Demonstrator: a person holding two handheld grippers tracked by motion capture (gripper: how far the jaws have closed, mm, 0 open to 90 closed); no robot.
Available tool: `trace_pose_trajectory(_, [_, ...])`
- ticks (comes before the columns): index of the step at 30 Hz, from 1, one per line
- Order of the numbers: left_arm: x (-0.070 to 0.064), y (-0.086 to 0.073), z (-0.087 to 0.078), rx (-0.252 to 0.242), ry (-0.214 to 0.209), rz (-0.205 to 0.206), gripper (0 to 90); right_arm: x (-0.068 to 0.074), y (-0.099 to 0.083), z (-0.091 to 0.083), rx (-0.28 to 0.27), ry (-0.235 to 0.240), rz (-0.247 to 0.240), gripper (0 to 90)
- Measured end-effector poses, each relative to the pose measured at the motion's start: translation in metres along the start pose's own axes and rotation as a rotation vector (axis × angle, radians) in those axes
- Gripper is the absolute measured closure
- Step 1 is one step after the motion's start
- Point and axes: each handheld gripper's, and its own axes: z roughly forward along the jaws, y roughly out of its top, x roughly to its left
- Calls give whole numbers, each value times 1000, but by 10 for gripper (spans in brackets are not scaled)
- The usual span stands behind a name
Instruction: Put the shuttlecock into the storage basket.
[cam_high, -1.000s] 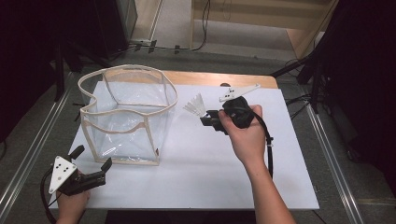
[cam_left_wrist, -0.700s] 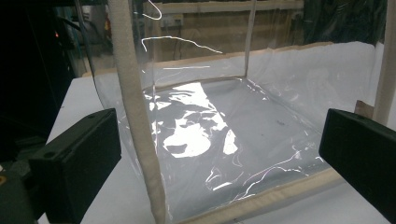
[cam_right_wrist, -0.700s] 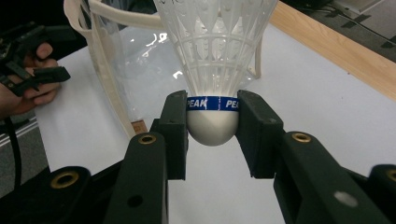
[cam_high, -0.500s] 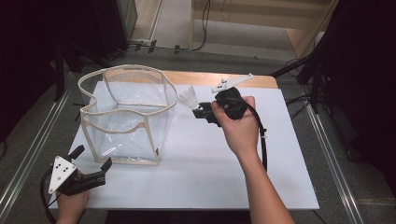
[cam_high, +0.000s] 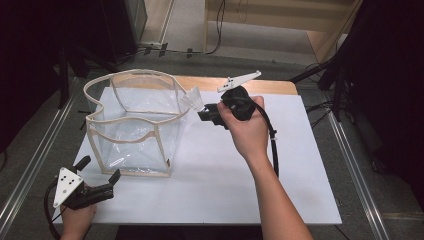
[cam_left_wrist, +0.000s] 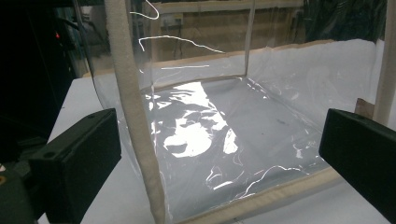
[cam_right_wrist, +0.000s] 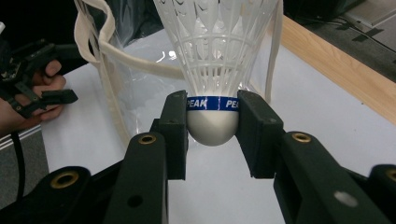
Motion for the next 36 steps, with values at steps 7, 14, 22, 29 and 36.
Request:
trace_pose_trajectory(7, [0, 0, 0, 3, 3, 4, 0, -1, 13, 4, -13, 10, -10, 633])
trace_pose_trajectory(14, [0, 0, 0, 2, 4, 1, 0, 0, 22, 11, -9, 15, -19, 633])
trace_pose_trajectory(22, [1, 0, 0, -1, 1, -5, 0, 3, 35, 24, -8, 22, -35, 633])
trace_pose_trajectory(29, [1, 0, 0, -1, 2, -2, 0, 5, 43, 38, -5, 31, -42, 633])
trace_pose_trajectory(36, [0, 0, 0, 0, 2, -3, 0, 2, 43, 49, 13, 27, -18, 510])
